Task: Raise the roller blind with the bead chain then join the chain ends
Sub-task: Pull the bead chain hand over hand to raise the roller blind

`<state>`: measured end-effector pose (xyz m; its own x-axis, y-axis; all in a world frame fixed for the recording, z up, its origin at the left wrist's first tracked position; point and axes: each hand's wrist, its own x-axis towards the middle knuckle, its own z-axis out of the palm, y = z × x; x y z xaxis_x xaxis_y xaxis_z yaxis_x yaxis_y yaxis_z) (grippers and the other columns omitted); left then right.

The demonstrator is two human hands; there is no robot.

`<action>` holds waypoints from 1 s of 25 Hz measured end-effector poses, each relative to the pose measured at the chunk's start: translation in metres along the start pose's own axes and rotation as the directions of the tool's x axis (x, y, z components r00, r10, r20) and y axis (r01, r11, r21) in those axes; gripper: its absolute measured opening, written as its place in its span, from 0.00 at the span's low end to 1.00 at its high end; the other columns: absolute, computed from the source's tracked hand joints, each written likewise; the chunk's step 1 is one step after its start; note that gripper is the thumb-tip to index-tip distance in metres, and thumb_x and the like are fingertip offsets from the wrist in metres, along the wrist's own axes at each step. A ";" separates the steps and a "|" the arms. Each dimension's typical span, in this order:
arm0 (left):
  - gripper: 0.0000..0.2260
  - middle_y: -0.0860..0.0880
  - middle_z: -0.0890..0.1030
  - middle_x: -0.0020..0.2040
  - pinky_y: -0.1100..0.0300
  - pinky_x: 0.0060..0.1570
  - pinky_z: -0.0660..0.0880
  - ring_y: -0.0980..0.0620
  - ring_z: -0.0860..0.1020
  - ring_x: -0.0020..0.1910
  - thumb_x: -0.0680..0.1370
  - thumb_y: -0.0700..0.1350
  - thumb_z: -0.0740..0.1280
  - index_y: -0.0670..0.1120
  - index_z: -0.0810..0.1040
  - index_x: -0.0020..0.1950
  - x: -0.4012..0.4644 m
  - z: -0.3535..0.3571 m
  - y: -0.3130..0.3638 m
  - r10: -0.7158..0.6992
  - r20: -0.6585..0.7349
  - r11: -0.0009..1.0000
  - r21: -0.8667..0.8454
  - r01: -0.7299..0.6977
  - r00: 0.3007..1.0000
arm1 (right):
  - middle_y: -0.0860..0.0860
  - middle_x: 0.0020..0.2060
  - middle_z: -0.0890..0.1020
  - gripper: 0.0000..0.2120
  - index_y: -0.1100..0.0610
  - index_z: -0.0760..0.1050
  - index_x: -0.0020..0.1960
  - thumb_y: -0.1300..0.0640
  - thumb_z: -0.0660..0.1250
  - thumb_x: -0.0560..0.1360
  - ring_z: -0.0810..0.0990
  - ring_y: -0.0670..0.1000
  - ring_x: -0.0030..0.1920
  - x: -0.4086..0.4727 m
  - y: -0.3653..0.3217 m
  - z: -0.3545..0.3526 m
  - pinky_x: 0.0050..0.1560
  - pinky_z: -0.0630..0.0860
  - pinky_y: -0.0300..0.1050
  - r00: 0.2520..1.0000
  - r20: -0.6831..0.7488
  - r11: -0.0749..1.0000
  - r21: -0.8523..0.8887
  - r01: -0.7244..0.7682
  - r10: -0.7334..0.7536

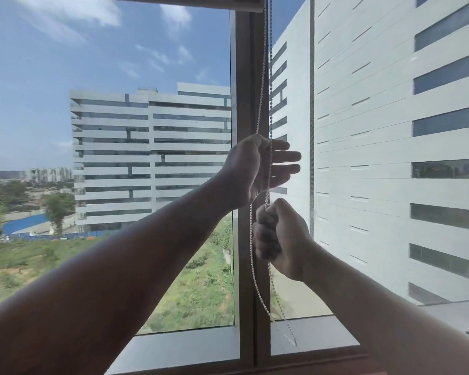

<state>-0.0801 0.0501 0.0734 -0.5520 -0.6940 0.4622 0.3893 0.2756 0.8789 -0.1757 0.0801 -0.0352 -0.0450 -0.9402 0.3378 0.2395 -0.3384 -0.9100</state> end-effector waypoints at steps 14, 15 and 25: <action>0.13 0.53 0.55 0.24 0.68 0.24 0.51 0.55 0.51 0.21 0.74 0.42 0.52 0.52 0.52 0.33 0.000 0.018 -0.012 0.044 0.001 0.993 -0.111 -0.044 0.999 | 0.49 0.23 0.58 0.19 0.51 0.58 0.27 0.55 0.52 0.77 0.51 0.49 0.24 -0.013 -0.005 -0.005 0.33 0.45 0.50 0.999 -0.025 0.999 -0.018 0.033 -0.034; 0.13 0.53 0.55 0.24 0.68 0.24 0.51 0.54 0.51 0.21 0.74 0.42 0.52 0.52 0.53 0.32 -0.001 0.016 -0.016 0.055 -0.013 0.994 -0.099 -0.056 0.998 | 0.49 0.23 0.58 0.18 0.51 0.57 0.28 0.56 0.52 0.77 0.51 0.49 0.25 -0.012 -0.001 -0.006 0.33 0.45 0.50 0.999 -0.026 0.999 -0.025 0.027 -0.027; 0.17 0.50 0.57 0.24 0.68 0.23 0.54 0.54 0.52 0.21 0.78 0.41 0.52 0.50 0.58 0.29 -0.021 -0.015 -0.097 -0.008 -0.103 0.998 -0.066 0.002 0.995 | 0.53 0.25 0.69 0.16 0.52 0.64 0.31 0.53 0.55 0.78 0.60 0.52 0.28 -0.013 0.072 -0.028 0.31 0.55 0.48 0.981 -0.033 0.969 -0.157 -0.193 0.190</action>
<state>-0.0952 0.0287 -0.0232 -0.4767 -0.7608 0.4403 0.4364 0.2299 0.8699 -0.1851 0.0670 -0.1118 -0.0308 -0.9881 0.1507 0.0881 -0.1528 -0.9843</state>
